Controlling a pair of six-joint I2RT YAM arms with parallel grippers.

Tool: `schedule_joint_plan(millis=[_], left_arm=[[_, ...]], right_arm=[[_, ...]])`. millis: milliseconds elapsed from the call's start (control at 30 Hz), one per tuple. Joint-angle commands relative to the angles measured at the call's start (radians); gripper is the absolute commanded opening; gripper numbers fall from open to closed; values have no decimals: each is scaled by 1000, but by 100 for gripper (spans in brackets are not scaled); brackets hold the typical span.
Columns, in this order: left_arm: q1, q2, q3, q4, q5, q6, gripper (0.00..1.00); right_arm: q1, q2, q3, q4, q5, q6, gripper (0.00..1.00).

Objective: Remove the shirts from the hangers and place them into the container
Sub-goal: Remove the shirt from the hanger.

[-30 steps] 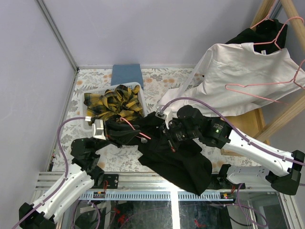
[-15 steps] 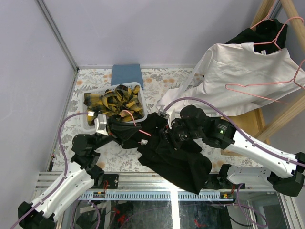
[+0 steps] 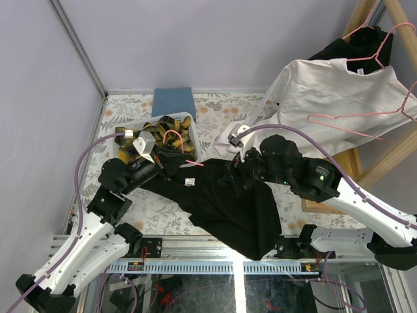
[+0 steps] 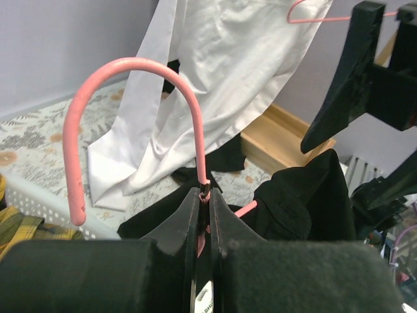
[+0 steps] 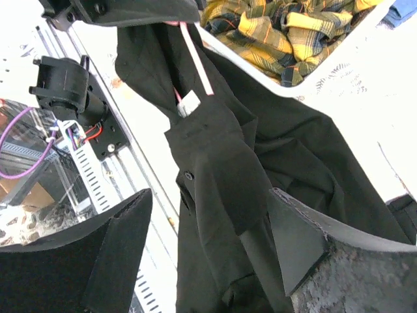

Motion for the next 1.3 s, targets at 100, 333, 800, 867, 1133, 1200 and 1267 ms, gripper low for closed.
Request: schedule_joint_plan(millis=[100, 333, 800, 867, 1133, 1200, 1267], left_arm=[[-12, 49, 116, -188, -41, 137, 0], [-12, -14, 72, -203, -15, 187, 0], [-12, -78, 46, -223, 7, 178, 0], [-12, -77, 45, -223, 7, 173, 0], [-12, -82, 39, -227, 2, 167, 0], [-12, -82, 39, -234, -7, 168, 0], [-13, -82, 39, -235, -8, 168, 0]], right_arm=[[3, 109, 27, 112, -25, 27, 70], [2, 173, 14, 167, -27, 67, 39], [3, 160, -10, 189, -21, 116, 46], [2, 160, -5, 193, -2, 115, 51], [2, 207, 45, 146, 44, 141, 60], [2, 199, 43, 163, 40, 138, 62], [2, 182, 23, 198, 45, 127, 65]])
